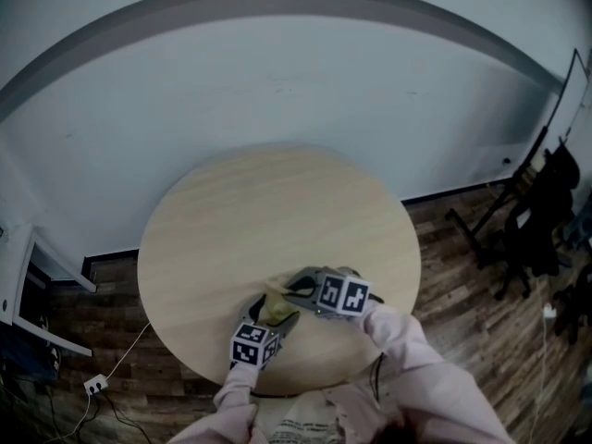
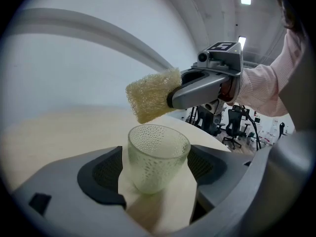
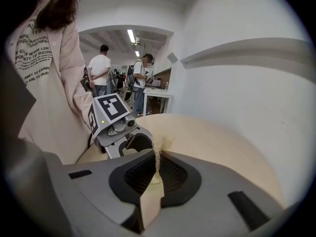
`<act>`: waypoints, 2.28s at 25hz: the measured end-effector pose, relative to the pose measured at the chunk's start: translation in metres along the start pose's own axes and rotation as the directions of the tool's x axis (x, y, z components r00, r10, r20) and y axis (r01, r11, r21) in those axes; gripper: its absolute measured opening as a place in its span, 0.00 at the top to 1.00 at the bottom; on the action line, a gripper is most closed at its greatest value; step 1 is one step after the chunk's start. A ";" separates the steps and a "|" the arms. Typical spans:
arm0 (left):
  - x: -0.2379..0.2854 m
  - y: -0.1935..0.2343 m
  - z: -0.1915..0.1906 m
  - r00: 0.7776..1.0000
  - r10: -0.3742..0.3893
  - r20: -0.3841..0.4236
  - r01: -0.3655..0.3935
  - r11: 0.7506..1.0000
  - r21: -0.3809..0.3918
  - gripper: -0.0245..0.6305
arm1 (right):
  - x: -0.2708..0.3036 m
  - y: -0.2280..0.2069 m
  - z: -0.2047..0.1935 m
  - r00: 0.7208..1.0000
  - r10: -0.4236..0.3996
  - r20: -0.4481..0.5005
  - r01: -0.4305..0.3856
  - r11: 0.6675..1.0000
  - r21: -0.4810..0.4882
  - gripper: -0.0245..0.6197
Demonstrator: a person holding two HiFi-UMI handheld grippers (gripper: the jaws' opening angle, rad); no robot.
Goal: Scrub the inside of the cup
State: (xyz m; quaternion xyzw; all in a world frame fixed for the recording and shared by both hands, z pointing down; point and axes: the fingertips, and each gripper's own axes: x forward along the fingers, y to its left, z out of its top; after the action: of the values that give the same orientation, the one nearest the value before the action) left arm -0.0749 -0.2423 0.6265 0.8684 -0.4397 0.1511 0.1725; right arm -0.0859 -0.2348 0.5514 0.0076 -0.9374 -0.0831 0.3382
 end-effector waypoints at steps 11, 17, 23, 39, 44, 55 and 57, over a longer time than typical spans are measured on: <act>0.006 0.000 0.001 0.999 -0.024 0.026 0.024 1.000 -0.004 0.40 | 0.015 0.007 -0.013 0.989 0.050 -0.139 -0.072 0.985 -0.158 0.92; 0.006 -0.001 0.000 0.999 -0.024 0.033 0.024 1.000 -0.005 0.40 | 0.020 0.010 -0.025 0.974 0.083 -0.213 -0.129 0.969 -0.211 0.92; 0.008 0.001 0.002 0.999 -0.024 0.036 0.024 1.000 -0.004 0.40 | 0.023 0.008 -0.030 0.962 0.087 -0.260 -0.152 0.958 -0.242 0.92; 0.006 0.002 0.000 0.999 -0.020 0.041 0.020 1.000 0.015 0.40 | 0.032 0.017 -0.036 0.908 0.138 -0.395 -0.264 0.922 -0.284 0.92; 0.006 0.002 0.000 0.999 -0.020 0.038 0.019 1.000 0.018 0.40 | 0.032 0.016 -0.039 0.892 0.149 -0.427 -0.280 0.924 -0.262 0.92; 0.007 0.003 -0.001 0.999 -0.013 0.036 0.013 1.000 0.019 0.40 | 0.038 0.014 -0.035 0.871 0.175 -0.458 -0.288 0.939 -0.190 0.92; 0.007 0.003 -0.002 0.999 -0.012 0.035 0.011 1.000 0.022 0.40 | 0.039 0.013 -0.035 0.866 0.177 -0.467 -0.288 0.941 -0.178 0.92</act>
State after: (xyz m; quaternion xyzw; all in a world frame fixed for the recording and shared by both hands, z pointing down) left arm -0.0737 -0.2487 0.6315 0.8752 -0.4361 0.1394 0.1561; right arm -0.0928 -0.2296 0.6045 -0.1284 -0.8119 -0.1509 0.5492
